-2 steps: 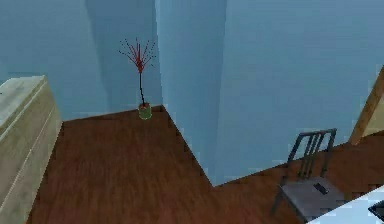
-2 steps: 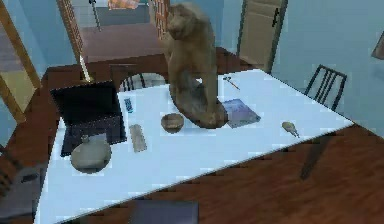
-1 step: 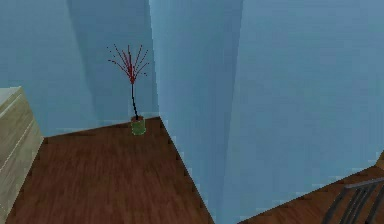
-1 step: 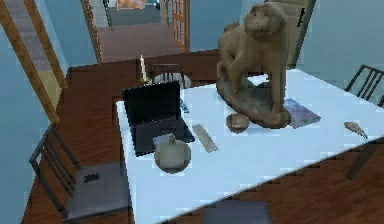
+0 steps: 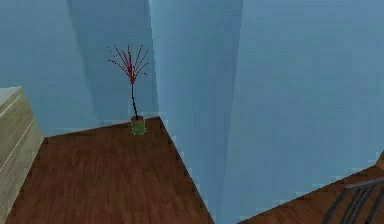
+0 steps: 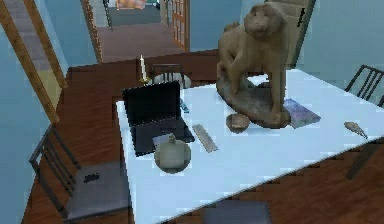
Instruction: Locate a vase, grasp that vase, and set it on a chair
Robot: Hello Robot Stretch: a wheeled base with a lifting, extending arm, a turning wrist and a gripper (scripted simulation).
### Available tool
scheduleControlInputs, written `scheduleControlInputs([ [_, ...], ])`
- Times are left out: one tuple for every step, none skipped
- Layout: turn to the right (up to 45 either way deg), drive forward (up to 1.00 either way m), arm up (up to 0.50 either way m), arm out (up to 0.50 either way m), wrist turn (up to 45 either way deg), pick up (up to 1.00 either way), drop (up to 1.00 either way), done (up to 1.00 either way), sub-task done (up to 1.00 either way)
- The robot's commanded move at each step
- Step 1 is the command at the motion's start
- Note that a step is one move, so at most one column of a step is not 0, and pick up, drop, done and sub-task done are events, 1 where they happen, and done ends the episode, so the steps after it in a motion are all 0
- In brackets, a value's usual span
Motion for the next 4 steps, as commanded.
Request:
scheduleControlInputs([
  [0.0, 0.0, 0.28, 0.0, 0.0, 0.0, 0.0, 0.0, 0.0],
  [0.0, 0.0, 0.0, 0.32, 0.0, 0.0, 0.0, 0.0, 0.0],
  [0.0, 0.0, 0.0, 0.0, 45.0, 0.0, 0.0, 0.0, 0.0],
  [0.0, 0.0, 0.0, 0.0, 45.0, 0.0, 0.0, 0.0, 0.0],
])
